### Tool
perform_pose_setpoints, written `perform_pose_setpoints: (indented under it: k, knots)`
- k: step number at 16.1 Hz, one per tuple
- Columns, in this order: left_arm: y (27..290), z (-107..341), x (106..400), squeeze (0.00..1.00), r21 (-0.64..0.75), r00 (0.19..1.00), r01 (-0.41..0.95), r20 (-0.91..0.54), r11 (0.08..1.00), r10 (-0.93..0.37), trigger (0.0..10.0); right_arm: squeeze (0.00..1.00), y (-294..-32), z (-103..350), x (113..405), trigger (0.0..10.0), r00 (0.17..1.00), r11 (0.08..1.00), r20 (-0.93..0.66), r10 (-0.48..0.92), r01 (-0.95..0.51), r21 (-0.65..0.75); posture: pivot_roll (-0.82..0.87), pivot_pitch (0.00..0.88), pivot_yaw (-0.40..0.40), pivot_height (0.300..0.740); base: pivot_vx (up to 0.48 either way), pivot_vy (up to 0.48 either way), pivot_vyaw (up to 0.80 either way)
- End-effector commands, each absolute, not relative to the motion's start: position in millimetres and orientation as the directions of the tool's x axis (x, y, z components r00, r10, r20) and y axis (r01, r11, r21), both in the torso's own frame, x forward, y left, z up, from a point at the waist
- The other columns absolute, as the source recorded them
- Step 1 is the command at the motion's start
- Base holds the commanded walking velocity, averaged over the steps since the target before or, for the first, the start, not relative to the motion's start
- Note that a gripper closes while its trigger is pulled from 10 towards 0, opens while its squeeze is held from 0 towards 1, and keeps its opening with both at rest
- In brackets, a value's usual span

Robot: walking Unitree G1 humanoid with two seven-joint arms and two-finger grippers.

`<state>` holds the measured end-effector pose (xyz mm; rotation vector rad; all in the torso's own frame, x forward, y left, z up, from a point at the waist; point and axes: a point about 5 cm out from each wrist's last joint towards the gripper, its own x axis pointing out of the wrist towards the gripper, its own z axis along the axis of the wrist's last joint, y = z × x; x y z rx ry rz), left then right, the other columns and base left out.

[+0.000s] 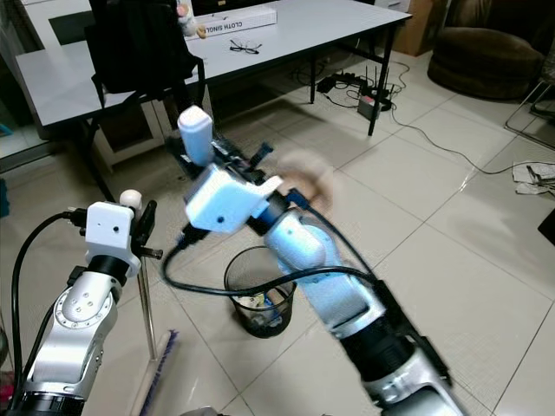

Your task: Sweep floor

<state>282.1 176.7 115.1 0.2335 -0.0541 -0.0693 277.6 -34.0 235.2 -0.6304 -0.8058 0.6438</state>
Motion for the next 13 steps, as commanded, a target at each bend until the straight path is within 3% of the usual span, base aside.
perform_pose_setpoints:
  k: [1, 2, 3, 4, 6, 8, 10, 12, 13]
  knots:
    - [175.6, 121.5, 284.8, 0.0, 0.259, 0.993, 0.067, 0.073, 0.964, -0.088, 10.0, 0.0, -42.6, 248.7, 281.2, 10.0, 0.54, 0.691, 0.511, 0.669, -0.198, -0.695, -0.05, 0.032, 0.084, 0.74, 0.0, 0.0, 0.0]
    - [174.0, 120.4, 284.7, 0.0, 0.258, 0.993, 0.074, 0.067, 0.963, -0.094, 10.0, 0.0, -68.0, 250.7, 296.9, 10.0, 0.67, 0.784, 0.536, 0.514, -0.113, -0.61, -0.05, 0.031, 0.085, 0.74, 0.0, 0.0, 0.0]
    - [173.6, 120.0, 284.8, 0.0, 0.257, 0.993, 0.077, 0.065, 0.963, -0.096, 10.0, 0.0, -76.0, 250.3, 301.2, 10.0, 0.707, 0.811, 0.537, 0.46, -0.088, -0.578, -0.05, 0.031, 0.085, 0.74, 0.0, 0.0, 0.0]
    - [171.1, 117.6, 285.1, 0.0, 0.254, 0.993, 0.094, 0.051, 0.962, -0.111, 10.0, 0.0, -112.3, 233.0, 318.8, 10.0, 0.864, 0.849, 0.432, 0.258, 0.011, -0.528, -0.06, 0.035, 0.085, 0.74, 0.0, 0.0, 0.0]
    - [167.4, 112.4, 285.3, 0.0, 0.246, 0.991, 0.125, 0.018, 0.961, -0.134, 10.0, 0.0, -143.5, 209.7, 321.5, 10.0, 0.944, 0.875, 0.321, 0.076, 0.091, -0.476, -0.06, 0.036, 0.085, 0.74, 0.0, 0.0, 0.0]
    - [163.8, 110.9, 285.8, 0.0, 0.251, 0.988, 0.149, 0.007, 0.956, -0.156, 10.0, 0.0, -167.8, 192.3, 315.7, 10.0, 0.97, 0.879, 0.231, -0.07, 0.169, -0.446, -0.07, 0.042, 0.087, 0.74, 0.0, 0.0, -0.69]
    - [162.9, 110.8, 286.2, 0.0, 0.238, 0.987, 0.156, 0.003, 0.959, -0.161, 10.0, 0.0, -177.6, 184.7, 311.5, 10.0, 0.975, 0.868, 0.192, -0.111, 0.189, -0.459, -0.07, 0.043, 0.085, 0.74, 0.0, 0.0, -0.8]
    - [158.6, 107.8, 285.5, 0.0, 0.233, 0.972, 0.232, -0.02, 0.944, -0.234, 10.0, 0.0, -192.8, 183.0, 306.9, 10.0, 0.932, 0.815, 0.27, -0.242, 0.346, -0.465, -0.07, 0.042, 0.08, 0.74, 0.0, 0.0, -0.8]
    - [157.1, 106.7, 285.2, 0.0, 0.232, 0.965, 0.261, -0.03, 0.937, -0.261, 10.0, 0.0, -195.1, 178.7, 306.2, 10.0, 0.938, 0.822, 0.241, -0.25, 0.337, -0.459, -0.07, 0.04, 0.08, 0.74, 0.0, 0.0, -0.79]
